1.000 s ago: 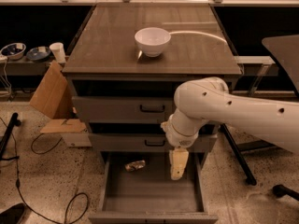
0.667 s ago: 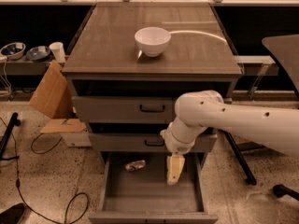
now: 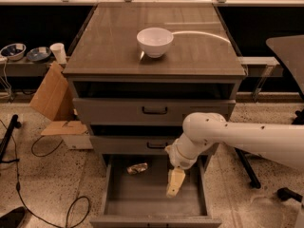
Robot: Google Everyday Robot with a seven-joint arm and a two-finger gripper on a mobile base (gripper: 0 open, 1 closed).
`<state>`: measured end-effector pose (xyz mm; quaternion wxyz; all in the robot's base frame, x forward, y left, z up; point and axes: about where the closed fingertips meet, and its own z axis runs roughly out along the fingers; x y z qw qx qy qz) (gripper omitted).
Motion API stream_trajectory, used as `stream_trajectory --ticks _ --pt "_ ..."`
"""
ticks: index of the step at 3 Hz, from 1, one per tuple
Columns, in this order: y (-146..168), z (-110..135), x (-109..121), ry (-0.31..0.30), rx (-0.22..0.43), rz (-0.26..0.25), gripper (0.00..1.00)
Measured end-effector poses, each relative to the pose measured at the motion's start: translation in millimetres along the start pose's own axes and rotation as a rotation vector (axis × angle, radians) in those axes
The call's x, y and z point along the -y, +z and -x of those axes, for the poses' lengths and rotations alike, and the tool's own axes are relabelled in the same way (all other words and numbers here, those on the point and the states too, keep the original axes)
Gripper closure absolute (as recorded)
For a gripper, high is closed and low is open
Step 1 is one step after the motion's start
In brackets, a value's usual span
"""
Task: Pick orange can from bottom drawer and place on counter
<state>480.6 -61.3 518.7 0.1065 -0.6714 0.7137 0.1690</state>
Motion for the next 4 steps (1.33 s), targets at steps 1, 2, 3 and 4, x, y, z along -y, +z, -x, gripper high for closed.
stream_trajectory --ticks 1,2,3,4 --pt "40.4 -9.2 -0.1 0.084 0.08 0.038 0.0" --pt "40.3 -9.0 -0.3 0.085 0.079 0.038 0.0" --pt "53.5 -17.2 0.9 0.135 0.12 0.044 0.0" --pt "81.1 -26.8 6.1 0.168 0.181 0.083 0.0"
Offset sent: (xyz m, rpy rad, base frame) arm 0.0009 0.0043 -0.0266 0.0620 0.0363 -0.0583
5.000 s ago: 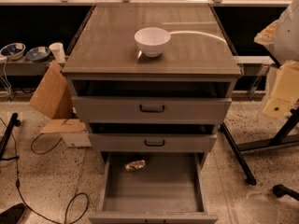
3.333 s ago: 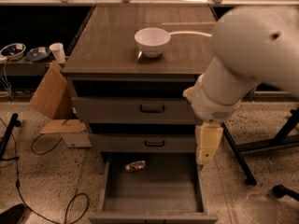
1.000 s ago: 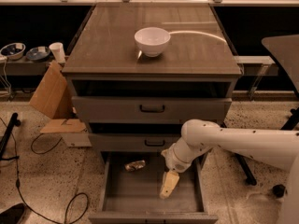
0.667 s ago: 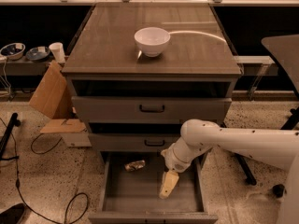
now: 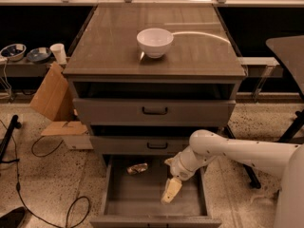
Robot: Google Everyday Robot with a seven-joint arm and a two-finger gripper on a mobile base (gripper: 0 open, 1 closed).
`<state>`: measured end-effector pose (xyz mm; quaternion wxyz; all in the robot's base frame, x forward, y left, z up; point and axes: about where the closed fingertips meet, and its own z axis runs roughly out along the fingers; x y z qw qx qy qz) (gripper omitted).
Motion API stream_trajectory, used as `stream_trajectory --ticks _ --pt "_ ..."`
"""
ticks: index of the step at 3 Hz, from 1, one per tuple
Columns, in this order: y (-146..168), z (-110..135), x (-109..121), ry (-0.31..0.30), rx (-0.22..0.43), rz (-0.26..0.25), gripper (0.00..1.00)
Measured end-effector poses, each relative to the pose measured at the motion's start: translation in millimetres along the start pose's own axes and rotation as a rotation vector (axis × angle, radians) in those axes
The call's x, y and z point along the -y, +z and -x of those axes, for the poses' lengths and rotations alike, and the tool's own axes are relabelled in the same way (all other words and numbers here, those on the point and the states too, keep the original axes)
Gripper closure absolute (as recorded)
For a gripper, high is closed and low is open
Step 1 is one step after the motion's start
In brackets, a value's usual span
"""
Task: Pick orange can from bottom drawer and place on counter
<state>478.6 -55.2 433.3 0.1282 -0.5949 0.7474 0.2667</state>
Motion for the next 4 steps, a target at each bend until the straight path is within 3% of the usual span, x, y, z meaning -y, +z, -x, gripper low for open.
stream_trajectory --ticks 1,2,4 --pt "34.5 -7.3 10.6 0.024 0.085 0.036 0.0" --pt "77.6 -18.3 27.3 0.089 0.225 0.047 0.0" --pt "127.7 -27.1 52.8 0.209 0.417 0.047 0.0"
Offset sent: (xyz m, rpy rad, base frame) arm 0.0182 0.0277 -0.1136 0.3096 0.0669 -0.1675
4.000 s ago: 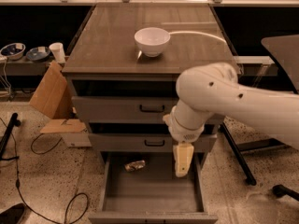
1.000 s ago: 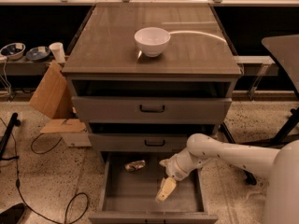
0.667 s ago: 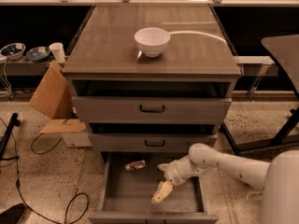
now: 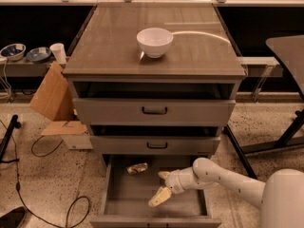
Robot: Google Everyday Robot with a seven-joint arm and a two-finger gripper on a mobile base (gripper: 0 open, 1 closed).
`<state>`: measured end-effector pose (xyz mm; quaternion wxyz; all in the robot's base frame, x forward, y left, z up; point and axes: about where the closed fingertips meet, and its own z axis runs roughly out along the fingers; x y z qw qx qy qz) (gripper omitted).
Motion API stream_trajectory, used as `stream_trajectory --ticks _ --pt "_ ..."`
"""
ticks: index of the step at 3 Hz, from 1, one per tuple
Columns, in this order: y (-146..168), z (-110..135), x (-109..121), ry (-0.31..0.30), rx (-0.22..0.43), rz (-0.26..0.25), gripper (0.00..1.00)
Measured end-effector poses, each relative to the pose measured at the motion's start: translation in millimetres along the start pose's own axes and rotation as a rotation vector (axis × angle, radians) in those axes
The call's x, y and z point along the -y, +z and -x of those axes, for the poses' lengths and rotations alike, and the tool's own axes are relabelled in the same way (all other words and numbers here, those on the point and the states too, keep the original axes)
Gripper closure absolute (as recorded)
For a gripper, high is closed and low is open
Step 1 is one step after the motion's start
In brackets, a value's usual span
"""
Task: Pick orange can from bottom drawer and place on counter
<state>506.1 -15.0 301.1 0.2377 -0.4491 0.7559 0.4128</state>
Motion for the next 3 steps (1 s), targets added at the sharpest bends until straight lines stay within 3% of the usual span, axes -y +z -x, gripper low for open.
stream_trajectory --ticks 2,3 --pt "19.9 -4.8 25.5 0.136 0.161 -0.099 0.0" --pt "27.2 2.7 41.6 0.156 0.19 -0.128 0.0"
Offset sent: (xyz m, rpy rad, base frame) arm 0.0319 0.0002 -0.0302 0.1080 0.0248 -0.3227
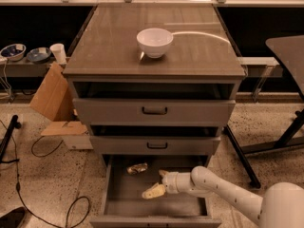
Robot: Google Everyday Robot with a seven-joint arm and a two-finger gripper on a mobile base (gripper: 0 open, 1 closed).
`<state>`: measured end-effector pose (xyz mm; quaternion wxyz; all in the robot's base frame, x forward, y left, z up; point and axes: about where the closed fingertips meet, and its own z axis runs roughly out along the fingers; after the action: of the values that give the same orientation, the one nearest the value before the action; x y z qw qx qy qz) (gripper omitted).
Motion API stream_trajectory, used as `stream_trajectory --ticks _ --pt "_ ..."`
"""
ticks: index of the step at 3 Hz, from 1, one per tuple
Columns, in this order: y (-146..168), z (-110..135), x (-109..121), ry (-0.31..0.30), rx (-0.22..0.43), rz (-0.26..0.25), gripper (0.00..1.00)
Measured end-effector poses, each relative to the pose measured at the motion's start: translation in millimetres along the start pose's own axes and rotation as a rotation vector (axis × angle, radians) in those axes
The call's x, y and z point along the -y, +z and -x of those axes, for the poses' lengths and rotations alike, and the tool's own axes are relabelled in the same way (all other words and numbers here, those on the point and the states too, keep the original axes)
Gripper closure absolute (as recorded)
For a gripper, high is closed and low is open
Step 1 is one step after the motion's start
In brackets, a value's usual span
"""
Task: Pick orange can from bottom drawer and place on counter
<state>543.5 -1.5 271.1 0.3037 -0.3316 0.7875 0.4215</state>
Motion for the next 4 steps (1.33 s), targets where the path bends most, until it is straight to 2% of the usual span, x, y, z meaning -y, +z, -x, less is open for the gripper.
stream_trajectory --ticks 1,2,4 --pt "17.2 8.1 17.7 -0.001 0.041 -0.009 0.0" --pt "41.2 -10.0 61.5 -0.04 0.043 -0.016 0.0" --pt "43.9 -8.9 55.7 -0.04 0.029 -0.024 0.0"
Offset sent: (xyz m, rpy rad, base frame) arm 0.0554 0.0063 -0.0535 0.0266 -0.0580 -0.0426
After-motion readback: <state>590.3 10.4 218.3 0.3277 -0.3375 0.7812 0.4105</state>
